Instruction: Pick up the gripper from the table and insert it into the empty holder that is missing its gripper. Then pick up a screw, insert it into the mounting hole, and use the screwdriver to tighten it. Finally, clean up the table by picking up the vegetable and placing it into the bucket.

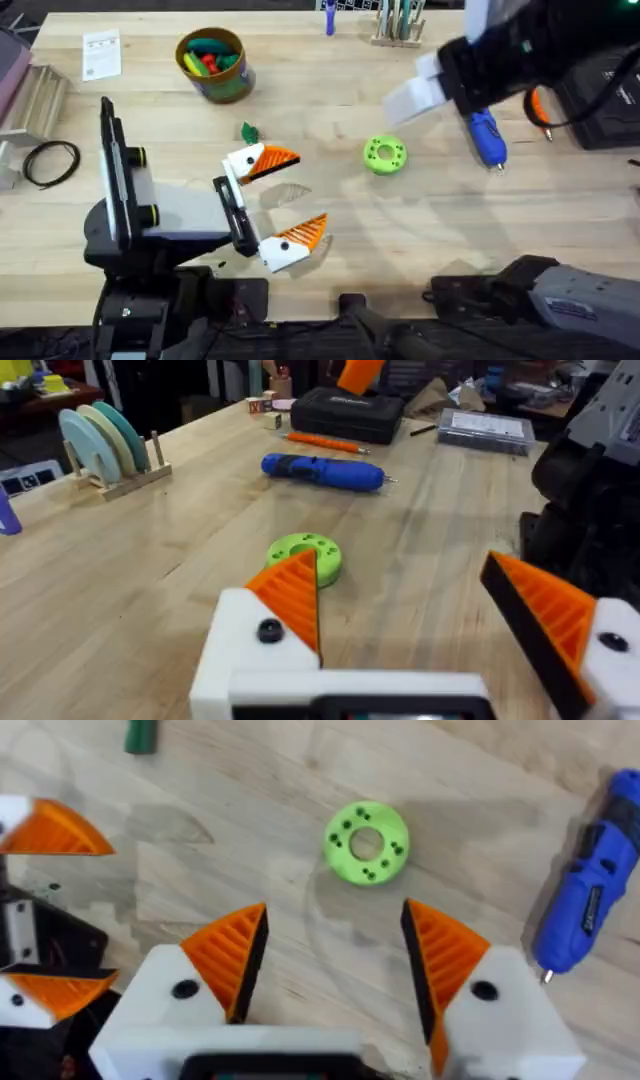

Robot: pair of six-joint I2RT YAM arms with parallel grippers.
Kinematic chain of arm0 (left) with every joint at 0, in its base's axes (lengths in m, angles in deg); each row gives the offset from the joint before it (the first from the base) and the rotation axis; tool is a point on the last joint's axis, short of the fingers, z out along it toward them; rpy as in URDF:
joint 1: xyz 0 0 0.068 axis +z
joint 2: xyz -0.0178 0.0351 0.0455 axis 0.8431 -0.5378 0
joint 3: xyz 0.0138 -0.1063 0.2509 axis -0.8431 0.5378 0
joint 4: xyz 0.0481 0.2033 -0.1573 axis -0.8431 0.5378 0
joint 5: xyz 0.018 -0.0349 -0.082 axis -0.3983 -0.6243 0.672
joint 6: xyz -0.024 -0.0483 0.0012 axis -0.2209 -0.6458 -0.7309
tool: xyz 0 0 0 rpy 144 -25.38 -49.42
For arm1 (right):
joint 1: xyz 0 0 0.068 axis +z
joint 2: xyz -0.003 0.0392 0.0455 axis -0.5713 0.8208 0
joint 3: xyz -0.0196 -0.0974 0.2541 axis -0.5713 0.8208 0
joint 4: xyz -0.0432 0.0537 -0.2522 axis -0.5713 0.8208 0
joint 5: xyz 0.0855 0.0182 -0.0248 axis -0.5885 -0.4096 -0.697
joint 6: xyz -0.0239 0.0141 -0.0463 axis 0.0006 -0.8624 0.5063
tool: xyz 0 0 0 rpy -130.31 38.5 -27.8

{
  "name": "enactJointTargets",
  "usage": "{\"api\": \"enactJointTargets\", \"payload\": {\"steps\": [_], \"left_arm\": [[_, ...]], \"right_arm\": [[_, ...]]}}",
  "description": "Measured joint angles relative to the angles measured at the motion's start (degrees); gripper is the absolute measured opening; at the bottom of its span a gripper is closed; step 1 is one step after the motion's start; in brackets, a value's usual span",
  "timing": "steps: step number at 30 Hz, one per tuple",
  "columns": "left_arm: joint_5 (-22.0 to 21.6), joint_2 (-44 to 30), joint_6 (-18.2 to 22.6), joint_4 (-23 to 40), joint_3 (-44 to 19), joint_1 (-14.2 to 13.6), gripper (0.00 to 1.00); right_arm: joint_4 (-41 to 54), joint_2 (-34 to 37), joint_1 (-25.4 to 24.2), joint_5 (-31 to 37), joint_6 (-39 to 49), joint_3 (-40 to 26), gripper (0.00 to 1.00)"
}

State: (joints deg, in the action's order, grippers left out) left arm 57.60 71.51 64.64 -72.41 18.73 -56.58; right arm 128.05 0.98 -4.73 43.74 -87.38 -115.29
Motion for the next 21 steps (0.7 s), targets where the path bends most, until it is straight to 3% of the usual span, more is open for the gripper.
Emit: {"api": "enactJointTargets", "payload": {"steps": [7,18,21], "left_arm": [[0.0,0.0,0.0,0.0,0.0,0.0,0.985],[0.0,0.0,0.0,0.0,0.0,0.0,0.989],[0.0,0.0,0.0,0.0,0.0,0.0,0.938]], "right_arm": [[-0.2,-1.0,-5.9,0.0,-0.1,4.4,0.808],[1.3,-1.2,-9.5,1.8,-0.5,4.9,0.808],[1.3,-2.2,-11.2,2.6,-1.6,5.0,0.808]]}}
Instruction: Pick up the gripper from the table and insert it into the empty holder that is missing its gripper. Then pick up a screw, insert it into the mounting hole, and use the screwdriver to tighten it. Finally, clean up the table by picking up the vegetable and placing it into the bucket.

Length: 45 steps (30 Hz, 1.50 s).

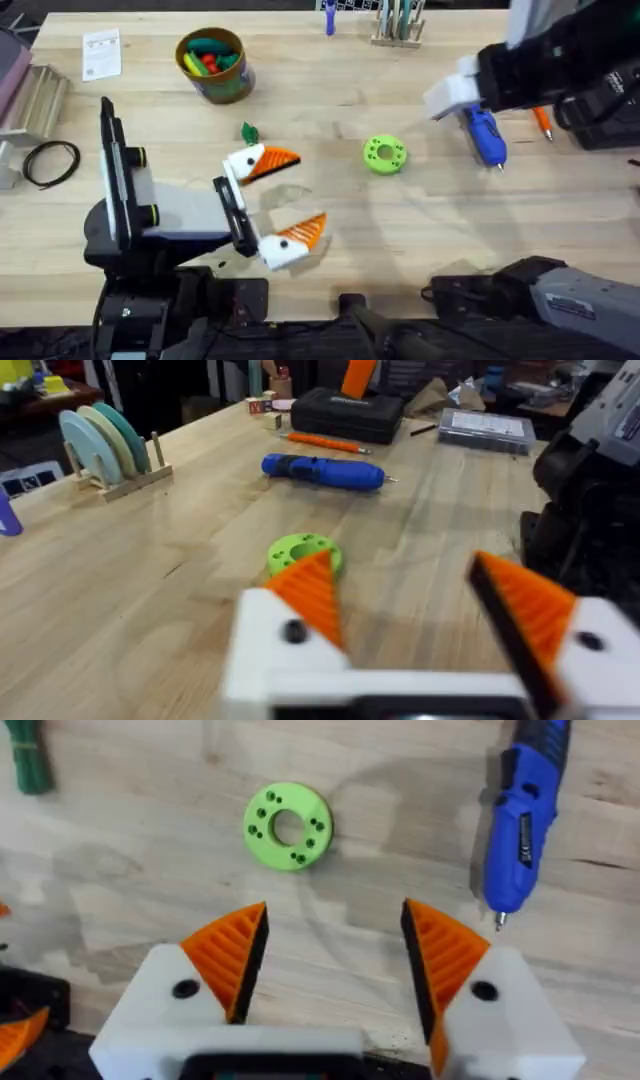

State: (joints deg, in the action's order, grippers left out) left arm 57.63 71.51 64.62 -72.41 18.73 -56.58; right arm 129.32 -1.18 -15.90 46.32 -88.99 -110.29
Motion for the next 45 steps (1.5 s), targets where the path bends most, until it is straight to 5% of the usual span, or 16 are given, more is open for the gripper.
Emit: {"api": "enactJointTargets", "payload": {"steps": [6,7,21,24,27,45], "left_arm": [[0.0,0.0,0.4,0.0,0.0,0.0,0.049],[0.0,0.0,0.4,0.0,0.0,0.0,0.021],[0.0,0.0,0.4,0.0,0.0,0.0,0.016],[0.0,0.0,0.4,0.0,0.0,0.0,0.016],[0.0,0.0,0.4,0.0,0.0,0.0,0.016],[0.0,0.0,0.4,0.0,0.0,0.0,0.016]], "right_arm": [[0.0,-2.8,-2.5,0.9,-1.9,0.0,0.808],[0.0,-3.1,-3.0,0.9,-2.3,0.1,0.808],[-5.0,-3.2,-13.3,1.8,-4.7,6.9,0.813],[-7.4,-1.7,-16.3,4.3,-4.9,7.1,0.961],[-10.5,0.1,-18.7,6.2,-4.1,7.1,0.990],[-22.0,21.0,-22.4,8.2,11.4,3.9,0.990]]}}
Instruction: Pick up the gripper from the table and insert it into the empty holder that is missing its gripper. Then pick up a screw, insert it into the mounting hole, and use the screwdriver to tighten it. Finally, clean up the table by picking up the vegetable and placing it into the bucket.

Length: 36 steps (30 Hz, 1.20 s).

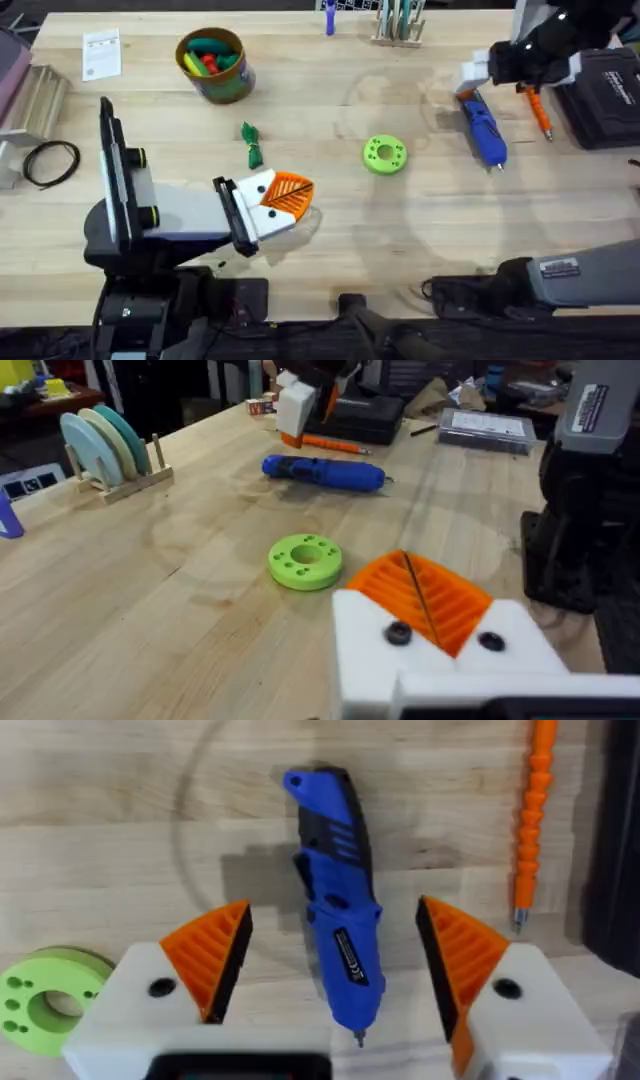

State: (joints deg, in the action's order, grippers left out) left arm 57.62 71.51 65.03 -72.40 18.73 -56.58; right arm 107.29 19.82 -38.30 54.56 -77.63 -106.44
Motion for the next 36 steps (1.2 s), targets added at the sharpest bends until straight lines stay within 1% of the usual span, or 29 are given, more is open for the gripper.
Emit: {"api": "enactJointTargets", "payload": {"steps": [7,13,23,32,36], "left_arm": [[0.0,0.0,0.0,0.0,0.0,0.0,0.016],[0.0,0.0,0.0,0.0,0.0,0.0,0.016],[0.0,0.0,0.0,0.0,0.0,0.0,0.016],[0.0,0.0,0.0,0.0,0.0,0.0,0.016],[0.0,0.0,0.0,0.0,0.0,0.0,0.016]], "right_arm": [[-0.1,4.1,0.0,-0.5,1.9,-0.1,0.991],[-2.0,7.4,-0.5,-1.4,3.6,-0.1,0.990],[-2.4,10.8,-4.8,-1.6,4.8,-0.1,0.991],[-5.2,12.8,-4.5,-1.9,7.1,-0.2,0.991],[-5.4,13.1,-4.5,-3.7,7.7,-0.2,0.990]]}}
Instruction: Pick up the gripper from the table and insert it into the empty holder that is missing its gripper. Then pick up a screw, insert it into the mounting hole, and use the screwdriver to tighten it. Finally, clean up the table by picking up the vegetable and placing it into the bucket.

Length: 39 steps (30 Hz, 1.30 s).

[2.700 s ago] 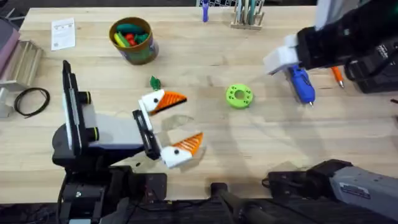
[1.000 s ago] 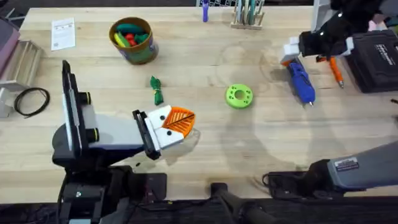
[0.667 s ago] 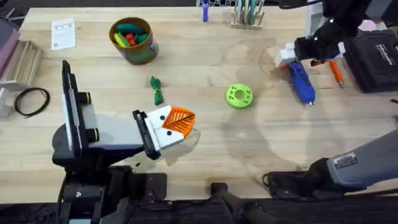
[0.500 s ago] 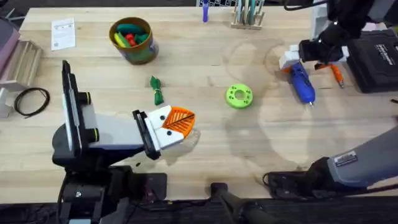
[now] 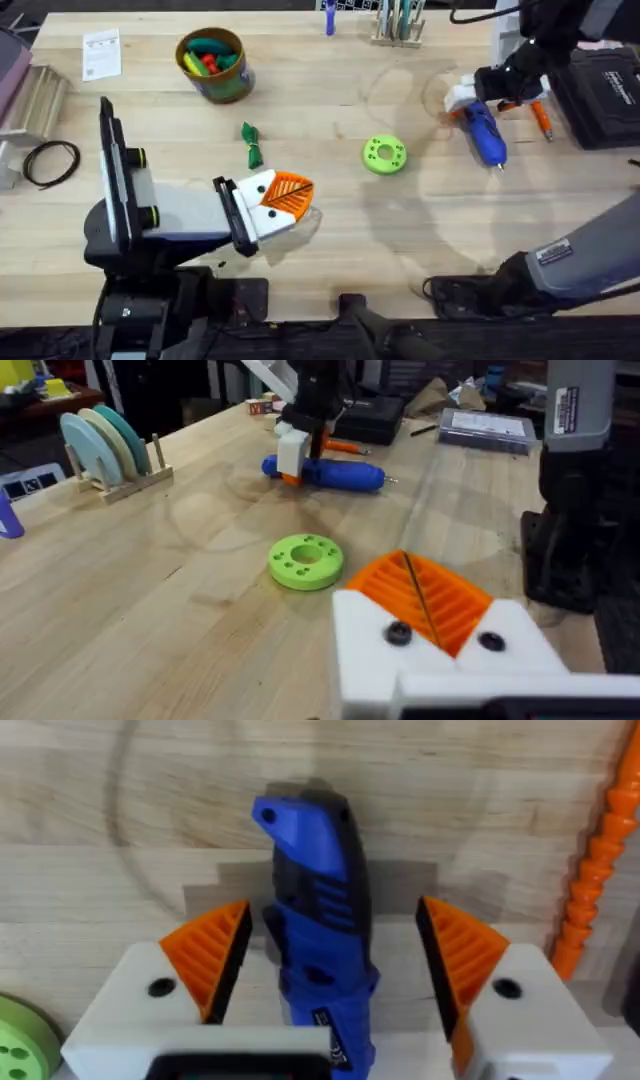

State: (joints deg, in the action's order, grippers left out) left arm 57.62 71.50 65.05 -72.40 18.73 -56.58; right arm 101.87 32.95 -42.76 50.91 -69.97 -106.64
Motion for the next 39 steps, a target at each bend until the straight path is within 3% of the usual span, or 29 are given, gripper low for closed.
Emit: {"api": "enactJointTargets", "payload": {"steps": [7,11,14,19,20,33,39], "left_arm": [[0.0,0.0,0.0,0.0,0.0,0.0,0.016],[0.0,0.0,0.0,0.0,0.0,0.0,0.016],[0.0,0.0,0.0,0.0,0.0,0.0,0.016],[0.0,0.0,0.0,0.0,0.0,0.0,0.016],[0.0,0.0,0.0,0.0,0.0,0.0,0.016],[0.0,0.0,0.0,0.0,0.0,0.0,0.016],[0.0,0.0,0.0,0.0,0.0,0.0,0.016]], "right_arm": [[-0.4,2.3,0.0,-1.5,0.3,-0.9,0.978],[-0.4,2.5,0.2,-2.1,0.4,-0.9,0.907],[-0.3,2.5,0.6,-2.5,0.6,-0.9,0.712],[-0.4,2.8,0.7,-2.3,0.9,-0.9,0.067],[-0.3,2.8,0.7,-2.3,0.6,-0.9,0.028],[0.2,2.6,0.8,-3.3,0.7,-1.0,0.022],[1.4,-2.9,2.3,-5.6,0.3,-1.8,0.022]]}}
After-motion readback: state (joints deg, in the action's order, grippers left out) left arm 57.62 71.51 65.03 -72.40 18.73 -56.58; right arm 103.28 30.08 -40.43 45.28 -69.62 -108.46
